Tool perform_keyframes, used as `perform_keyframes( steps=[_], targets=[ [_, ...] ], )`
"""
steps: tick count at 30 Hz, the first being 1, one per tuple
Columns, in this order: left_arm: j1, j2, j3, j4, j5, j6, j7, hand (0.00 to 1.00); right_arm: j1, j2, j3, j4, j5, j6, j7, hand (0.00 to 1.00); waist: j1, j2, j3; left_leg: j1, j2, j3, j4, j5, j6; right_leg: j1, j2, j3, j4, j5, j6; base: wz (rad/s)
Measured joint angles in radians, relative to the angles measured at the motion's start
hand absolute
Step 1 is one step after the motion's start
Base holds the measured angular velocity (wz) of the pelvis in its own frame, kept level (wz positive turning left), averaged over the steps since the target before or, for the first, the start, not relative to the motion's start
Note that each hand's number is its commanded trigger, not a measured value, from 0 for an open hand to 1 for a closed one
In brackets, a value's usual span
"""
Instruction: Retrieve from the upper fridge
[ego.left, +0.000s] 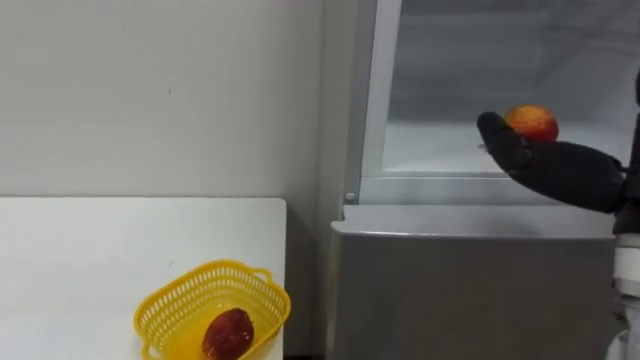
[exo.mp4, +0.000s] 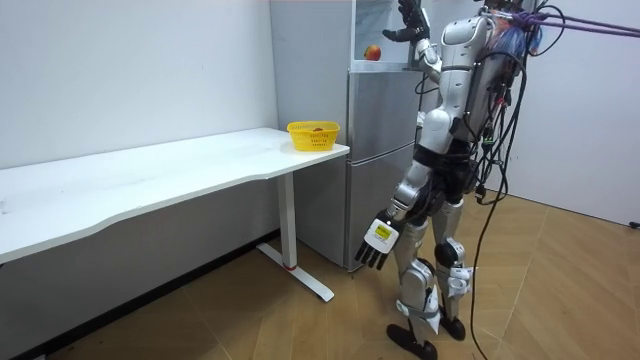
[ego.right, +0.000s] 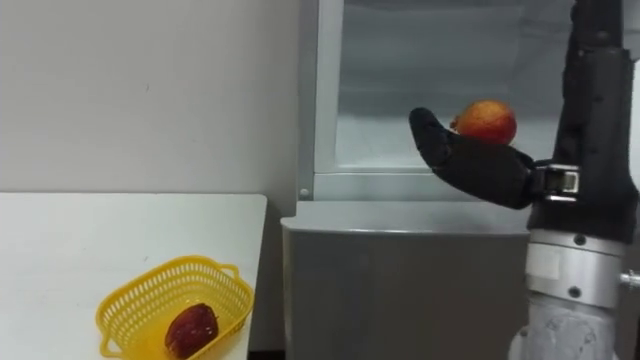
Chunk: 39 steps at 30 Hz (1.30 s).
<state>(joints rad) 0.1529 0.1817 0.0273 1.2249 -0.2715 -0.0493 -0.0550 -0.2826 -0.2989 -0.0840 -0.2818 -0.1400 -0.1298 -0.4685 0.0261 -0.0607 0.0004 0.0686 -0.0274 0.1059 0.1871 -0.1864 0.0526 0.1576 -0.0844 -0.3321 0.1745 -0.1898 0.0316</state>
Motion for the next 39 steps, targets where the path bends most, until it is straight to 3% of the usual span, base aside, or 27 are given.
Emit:
perform_keyframes(
  steps=[6,10,15,20,24,27,32,39],
  targets=[
    [0.011,0.001,0.009,-0.011,0.001,0.0,-0.009,0.0,0.0,-0.037,-0.064,0.078,0.025,0.015,0.001,0.0,-0.006,-0.006,-0.0011,-0.005,-0.001,-0.003,0.002,0.0,0.0,-0.001,0.0,-0.002,0.0,0.0,0.0,0.02],
    [0.019,0.011,0.014,-0.013,0.001,0.0,-0.019,0.0,-0.016,-0.135,-0.085,0.142,0.062,0.04,-0.01,0.0,-0.008,-0.022,-0.0015,-0.004,-0.001,-0.004,0.001,0.0,0.0,0.0,0.0,-0.003,0.0,0.0,0.0,0.0],
    [0.023,0.024,0.04,-0.016,0.001,0.021,-0.021,0.0,-0.057,-0.181,-0.106,0.173,0.085,0.074,-0.03,0.0,-0.01,-0.039,-0.0001,-0.004,-0.001,-0.005,0.002,0.0,0.0,-0.002,0.001,-0.001,-0.001,0.0,0.0,0.0],
    [0.032,0.033,0.069,-0.033,0.029,0.036,-0.018,0.0,-0.132,-0.264,-0.102,0.24,0.144,0.109,0.023,0.0,-0.012,-0.059,-0.001,-0.005,0.0,-0.008,0.002,0.0,0.0,-0.001,0.001,0.0,0.0,0.0,0.0,0.0],
    [0.053,0.041,0.069,-0.075,0.039,0.045,-0.017,0.0,-0.179,-0.267,-0.093,0.315,0.221,0.115,0.068,0.0,-0.015,-0.072,-0.0001,-0.005,0.0,-0.006,0.003,0.0,0.0,-0.001,0.002,0.004,0.0,0.0,0.0,0.0],
    [0.059,0.046,0.07,-0.098,0.041,0.054,-0.018,0.0,-0.219,-0.29,-0.072,0.396,0.319,0.147,0.103,0.0,-0.013,-0.079,-0.0012,-0.01,0.0,-0.01,0.009,-0.001,0.001,-0.002,0.001,0.003,0.0,0.0,0.0,0.05],
    [0.062,0.049,0.07,-0.135,0.073,0.089,-0.023,0.0,-0.233,-0.308,-0.053,0.433,0.401,0.176,0.166,0.0,0.0,-0.077,-0.0035,-0.028,0.0,-0.015,0.031,-0.002,0.002,-0.014,0.001,-0.002,0.001,0.0,0.0,0.03],
    [0.085,0.049,0.075,-0.179,0.143,0.105,-0.018,0.0,-0.27,-0.32,-0.053,0.479,0.461,0.204,0.226,0.0,0.004,-0.065,-0.0095,-0.039,-0.001,-0.027,0.034,-0.002,0.002,-0.017,-0.002,-0.025,0.011,0.0,0.0,0.06]
  ],
)
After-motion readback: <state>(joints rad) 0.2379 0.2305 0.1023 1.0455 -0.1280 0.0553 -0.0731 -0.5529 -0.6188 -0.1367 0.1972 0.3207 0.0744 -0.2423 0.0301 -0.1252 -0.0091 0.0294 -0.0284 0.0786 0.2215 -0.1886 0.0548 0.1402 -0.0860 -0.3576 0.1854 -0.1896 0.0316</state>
